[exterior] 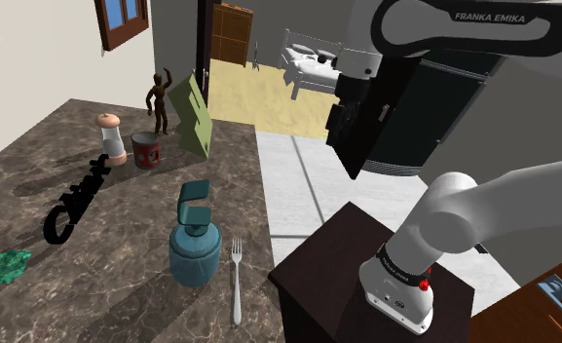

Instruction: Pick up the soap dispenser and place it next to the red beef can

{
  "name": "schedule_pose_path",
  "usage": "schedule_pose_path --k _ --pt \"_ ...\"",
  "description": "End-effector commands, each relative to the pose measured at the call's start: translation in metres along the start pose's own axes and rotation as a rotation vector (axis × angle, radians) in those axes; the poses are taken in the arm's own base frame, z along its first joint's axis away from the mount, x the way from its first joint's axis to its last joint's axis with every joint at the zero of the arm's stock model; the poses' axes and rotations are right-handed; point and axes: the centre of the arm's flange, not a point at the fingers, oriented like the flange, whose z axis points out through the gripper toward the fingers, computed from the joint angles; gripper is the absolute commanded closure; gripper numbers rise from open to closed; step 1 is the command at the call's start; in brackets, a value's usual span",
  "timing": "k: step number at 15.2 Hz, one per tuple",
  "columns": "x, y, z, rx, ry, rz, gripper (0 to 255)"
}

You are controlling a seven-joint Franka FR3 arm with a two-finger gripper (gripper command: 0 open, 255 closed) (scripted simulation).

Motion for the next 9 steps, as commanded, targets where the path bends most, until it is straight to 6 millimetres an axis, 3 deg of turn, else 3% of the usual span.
schedule_pose_path --k 1,9 --pt "0.012 -0.018 0.010 0.001 0.032 -0.060 0" --pt "0.048 -0.096 0.050 0.005 0.150 -0.295 0"
